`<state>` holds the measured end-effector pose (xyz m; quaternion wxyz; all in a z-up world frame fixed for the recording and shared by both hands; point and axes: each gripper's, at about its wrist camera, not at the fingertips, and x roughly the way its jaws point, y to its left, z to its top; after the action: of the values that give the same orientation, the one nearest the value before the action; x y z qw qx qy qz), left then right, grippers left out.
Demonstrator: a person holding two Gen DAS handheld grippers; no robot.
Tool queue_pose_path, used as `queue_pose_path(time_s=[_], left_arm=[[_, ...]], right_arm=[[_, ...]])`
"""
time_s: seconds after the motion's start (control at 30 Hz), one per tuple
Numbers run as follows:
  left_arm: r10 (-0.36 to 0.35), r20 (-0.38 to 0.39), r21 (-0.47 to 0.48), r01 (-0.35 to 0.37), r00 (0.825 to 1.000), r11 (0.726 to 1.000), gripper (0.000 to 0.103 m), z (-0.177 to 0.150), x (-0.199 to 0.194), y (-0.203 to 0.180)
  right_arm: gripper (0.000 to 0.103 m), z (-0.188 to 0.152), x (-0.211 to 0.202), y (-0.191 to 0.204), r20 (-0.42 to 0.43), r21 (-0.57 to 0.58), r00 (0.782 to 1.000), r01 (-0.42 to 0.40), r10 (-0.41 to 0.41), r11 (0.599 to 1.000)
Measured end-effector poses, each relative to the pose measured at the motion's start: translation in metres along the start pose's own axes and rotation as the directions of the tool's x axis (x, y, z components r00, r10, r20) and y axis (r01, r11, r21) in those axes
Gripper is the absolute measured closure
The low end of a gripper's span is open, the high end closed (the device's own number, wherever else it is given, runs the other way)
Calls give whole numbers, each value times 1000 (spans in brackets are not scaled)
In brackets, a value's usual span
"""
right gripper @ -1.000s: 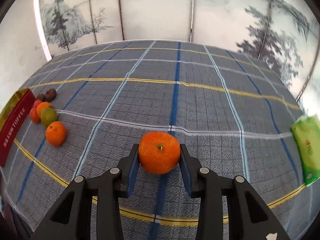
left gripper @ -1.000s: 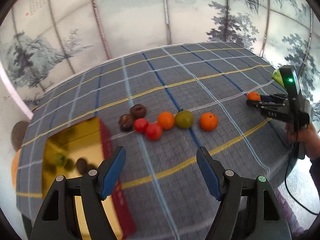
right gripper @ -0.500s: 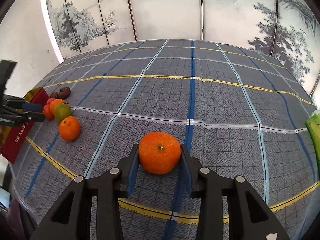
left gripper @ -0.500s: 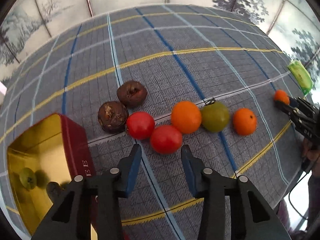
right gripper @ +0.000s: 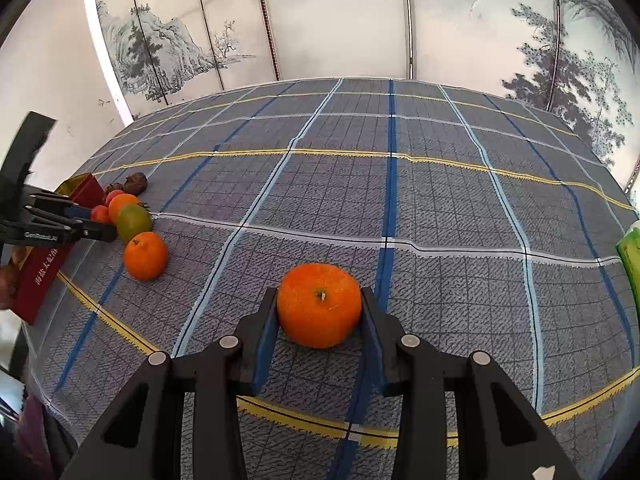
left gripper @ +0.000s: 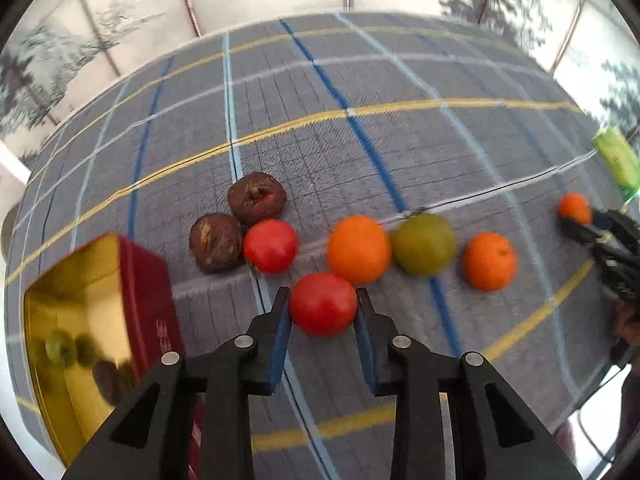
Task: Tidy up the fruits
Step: 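Grasp the orange with the right gripper while the left gripper grasps a red tomato, then carry the red tomato in the left gripper over the tin and release it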
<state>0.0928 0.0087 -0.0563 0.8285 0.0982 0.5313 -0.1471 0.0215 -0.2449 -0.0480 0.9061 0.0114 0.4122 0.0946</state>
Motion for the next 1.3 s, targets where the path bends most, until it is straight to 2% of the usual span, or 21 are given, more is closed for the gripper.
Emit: queue_pose_path(time_s=[0.1,0.23,0.4,0.53,0.8,0.87,1.0,1.1,1.3], left_arm=[[38,62,-33,-36,997,999,72,-20,-29,-7],[92,144,-67,-83,985,994,71,-47,-72,-14],[164,193,-87,-150,967,985,71,-68,-101,-12],[232,224,-96,-216,947,972,71,-86,-118,-6],[318,230,-155,-289,920,945,71,-107,-126,24],[357,230,-172,-324,905,930,71,-112,-125,35],[394,212,-213,-351,894,912,71,-120,-119,58],[436,197,-237,-389,878,891,71,-125,-113,73],[448,162,-269,-398,879,877,71,-131,-100,95]], right_arm=[[67,-1,0,1,-1,-5,1000,9,-9,1000],[67,-1,1,2,-4,-10,1000,18,-18,1000],[67,-1,2,5,-6,-19,999,33,-34,999],[66,-1,2,6,-8,-23,999,40,-40,999],[66,-2,3,11,-11,-37,998,64,-64,997],[66,-2,3,11,-11,-42,997,69,-70,997],[66,-2,3,13,-12,-44,997,77,-78,996],[66,-2,3,13,-12,-46,997,81,-81,996],[66,-2,3,14,-12,-49,996,85,-86,995]])
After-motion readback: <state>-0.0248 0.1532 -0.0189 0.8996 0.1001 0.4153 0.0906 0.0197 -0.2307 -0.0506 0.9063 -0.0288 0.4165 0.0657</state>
